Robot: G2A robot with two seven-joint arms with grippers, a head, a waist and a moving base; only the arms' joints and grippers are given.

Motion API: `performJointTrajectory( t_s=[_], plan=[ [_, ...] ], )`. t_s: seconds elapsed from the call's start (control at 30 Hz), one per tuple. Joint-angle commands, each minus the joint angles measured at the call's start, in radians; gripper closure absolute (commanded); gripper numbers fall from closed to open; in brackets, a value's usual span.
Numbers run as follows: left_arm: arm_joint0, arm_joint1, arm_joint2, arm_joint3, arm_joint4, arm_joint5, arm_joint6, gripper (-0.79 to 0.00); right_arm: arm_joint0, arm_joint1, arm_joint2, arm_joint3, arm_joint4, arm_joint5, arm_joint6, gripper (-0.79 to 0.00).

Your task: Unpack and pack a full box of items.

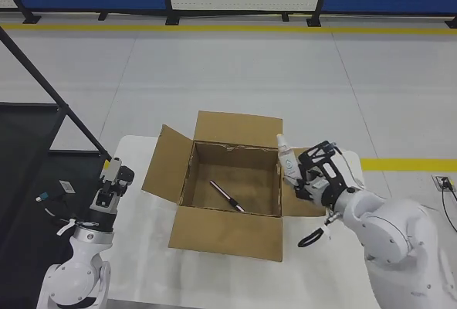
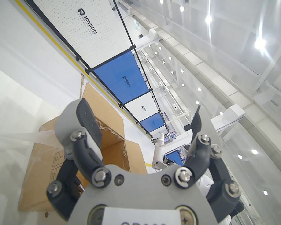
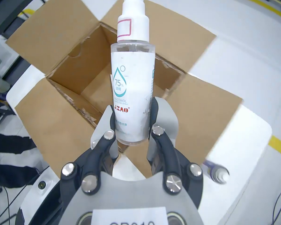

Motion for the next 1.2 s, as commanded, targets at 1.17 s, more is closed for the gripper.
performJointTrajectory(
  t_s=[1.17],
  plan=[
    [0.000,0.000,0.000,0.000,0.000,0.000,0.000,-0.785,0.061,0.054,0.158,0.617,-0.163,0.181,0.175,0.000]
  ],
)
